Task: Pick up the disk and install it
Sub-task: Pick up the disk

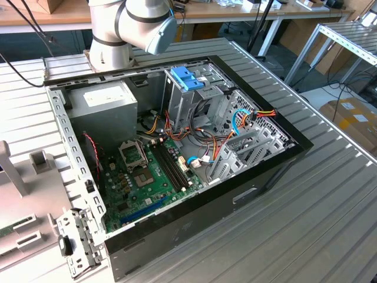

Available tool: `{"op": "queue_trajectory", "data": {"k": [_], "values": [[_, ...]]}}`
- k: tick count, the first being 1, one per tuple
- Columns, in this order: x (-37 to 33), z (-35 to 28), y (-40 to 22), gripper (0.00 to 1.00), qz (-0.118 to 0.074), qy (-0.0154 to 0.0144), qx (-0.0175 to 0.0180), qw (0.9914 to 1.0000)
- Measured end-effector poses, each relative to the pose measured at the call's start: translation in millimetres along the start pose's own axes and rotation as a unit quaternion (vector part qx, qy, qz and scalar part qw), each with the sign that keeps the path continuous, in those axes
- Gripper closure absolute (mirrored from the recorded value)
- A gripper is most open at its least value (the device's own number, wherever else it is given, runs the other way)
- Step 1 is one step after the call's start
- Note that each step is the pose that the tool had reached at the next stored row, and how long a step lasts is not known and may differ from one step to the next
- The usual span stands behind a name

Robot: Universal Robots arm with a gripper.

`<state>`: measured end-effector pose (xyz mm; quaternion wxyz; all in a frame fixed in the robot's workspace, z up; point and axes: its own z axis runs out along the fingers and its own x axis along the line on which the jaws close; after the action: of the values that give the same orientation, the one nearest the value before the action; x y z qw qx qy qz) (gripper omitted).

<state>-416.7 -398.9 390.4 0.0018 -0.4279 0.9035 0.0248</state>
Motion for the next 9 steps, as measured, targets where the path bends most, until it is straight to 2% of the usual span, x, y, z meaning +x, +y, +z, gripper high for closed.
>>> {"op": "queue_trajectory", "data": {"k": [9], "values": [[0.0,0.0,0.0,0.89,-0.034,0.0014,-0.0008,0.99942]]}}
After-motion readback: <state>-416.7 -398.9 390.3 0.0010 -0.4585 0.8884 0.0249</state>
